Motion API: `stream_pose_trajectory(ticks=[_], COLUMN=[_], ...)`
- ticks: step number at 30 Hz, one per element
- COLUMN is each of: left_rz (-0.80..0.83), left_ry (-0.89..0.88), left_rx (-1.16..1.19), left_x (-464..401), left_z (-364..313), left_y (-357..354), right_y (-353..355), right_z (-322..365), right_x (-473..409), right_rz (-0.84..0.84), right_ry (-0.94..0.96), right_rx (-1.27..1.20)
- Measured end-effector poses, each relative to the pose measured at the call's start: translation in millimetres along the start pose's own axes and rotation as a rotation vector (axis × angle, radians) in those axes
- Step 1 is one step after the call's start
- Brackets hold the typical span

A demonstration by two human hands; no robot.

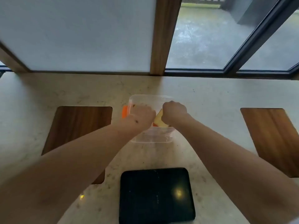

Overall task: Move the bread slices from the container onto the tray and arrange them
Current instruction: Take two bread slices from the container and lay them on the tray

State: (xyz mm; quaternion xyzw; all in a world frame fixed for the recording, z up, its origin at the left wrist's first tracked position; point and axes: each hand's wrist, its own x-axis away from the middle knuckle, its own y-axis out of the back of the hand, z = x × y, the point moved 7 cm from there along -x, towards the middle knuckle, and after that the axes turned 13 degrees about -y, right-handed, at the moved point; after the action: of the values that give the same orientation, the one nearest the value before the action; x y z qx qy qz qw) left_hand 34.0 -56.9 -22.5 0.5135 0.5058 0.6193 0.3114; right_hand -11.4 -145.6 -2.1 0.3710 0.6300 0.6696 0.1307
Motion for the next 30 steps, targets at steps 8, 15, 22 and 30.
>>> stream_pose_trajectory(ticks=[8, 15, 22, 30], left_rz=[0.123, 0.17, 0.31, 0.296], left_ry=[-0.04, 0.021, 0.052, 0.133], left_rx=[-0.132, -0.198, -0.294, -0.287], left_x=[-34.3, -54.5, -69.2, -75.2], left_z=[19.7, 22.2, 14.1, 14.2], left_y=[-14.5, -27.0, -39.1, -33.5], right_y=[-14.5, -27.1, -37.3, -36.9], right_z=[10.7, 12.5, 16.4, 19.5], right_x=[-28.2, -40.6, -51.7, -64.3], right_rz=[0.071, 0.082, 0.077, 0.069], right_ry=[0.082, 0.101, 0.094, 0.059], right_rx=[0.113, 0.169, 0.185, 0.125])
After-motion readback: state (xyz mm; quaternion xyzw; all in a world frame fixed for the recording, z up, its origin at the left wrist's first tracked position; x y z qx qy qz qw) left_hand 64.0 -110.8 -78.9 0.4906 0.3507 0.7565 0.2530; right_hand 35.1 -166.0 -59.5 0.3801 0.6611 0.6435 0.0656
